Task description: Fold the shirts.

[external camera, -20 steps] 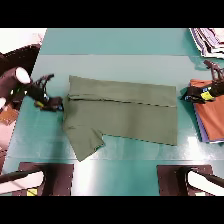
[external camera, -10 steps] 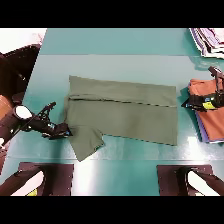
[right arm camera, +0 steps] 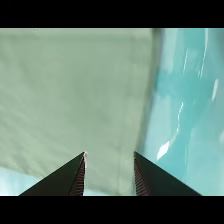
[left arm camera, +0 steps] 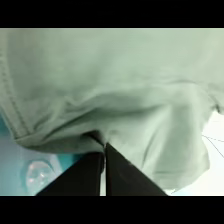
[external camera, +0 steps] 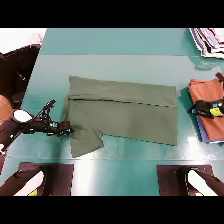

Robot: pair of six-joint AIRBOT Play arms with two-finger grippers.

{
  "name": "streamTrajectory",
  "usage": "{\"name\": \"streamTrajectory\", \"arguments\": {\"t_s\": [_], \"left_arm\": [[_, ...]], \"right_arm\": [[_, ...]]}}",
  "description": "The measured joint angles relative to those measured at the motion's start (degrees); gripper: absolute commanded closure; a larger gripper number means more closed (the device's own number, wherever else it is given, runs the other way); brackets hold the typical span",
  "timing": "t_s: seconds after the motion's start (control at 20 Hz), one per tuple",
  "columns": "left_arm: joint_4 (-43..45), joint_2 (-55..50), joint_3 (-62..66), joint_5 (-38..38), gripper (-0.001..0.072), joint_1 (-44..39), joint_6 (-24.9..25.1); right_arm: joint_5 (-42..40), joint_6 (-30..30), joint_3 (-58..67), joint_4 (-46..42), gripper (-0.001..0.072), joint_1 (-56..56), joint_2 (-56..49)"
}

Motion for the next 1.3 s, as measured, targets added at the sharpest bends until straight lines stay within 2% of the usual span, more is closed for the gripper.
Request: {"name": "streamTrajectory", "arguments": {"t_s": [0.1,0.25,0.3,0.5,0.55,0.6,0.7,0.9,1.05,1.2,1.3], "left_arm": [[1.1,2.2,0.9,-1.3,0.0683,0.0,-0.1],[2.1,4.1,1.7,-3.0,0.0683,0.0,-0.2],[2.3,4.5,1.9,-3.3,0.0682,0.0,-0.2],[2.9,5.0,2.1,-3.9,0.0682,0.0,-0.3],[3.0,5.1,2.2,-3.9,0.0682,0.0,-0.3],[3.1,5.2,2.2,-4.0,0.0683,0.0,-0.3],[3.8,5.2,2.3,-5.4,0.0685,0.0,-0.5],[9.2,8.6,2.3,-10.2,0.0685,0.0,-3.7],[13.0,15.4,2.3,-16.1,0.0685,0.0,-7.3],[11.9,20.5,2.7,-21.6,0.0685,0.0,-9.9],[11.1,21.4,3.9,-21.9,0.0685,0.0,-10.9]], "right_arm": [[1.3,-0.2,-4.0,-0.4,0.0185,-3.3,-0.9],[1.0,-0.8,-12.7,-0.4,0.0238,-6.9,-3.1],[0.3,-1.4,-15.6,0.3,0.0269,-7.6,-4.2],[-1.6,-3.7,-22.8,6.9,0.0287,-8.9,-8.2],[-1.9,-4.0,-23.6,7.8,0.0329,-9.0,-8.8],[-2.5,-4.5,-24.3,8.5,0.0487,-9.1,-9.2],[-4.1,-5.6,-25.2,8.7,0.0694,-9.2,-9.0],[-5.4,-7.8,-25.4,7.5,0.0695,-9.3,-4.1],[0.5,-8.3,-23.3,5.7,0.0695,-9.3,2.1],[4.9,-7.9,-20.3,3.6,0.0696,-9.3,8.2],[6.1,-7.4,-17.4,2.8,0.0696,-8.9,9.9]]}}
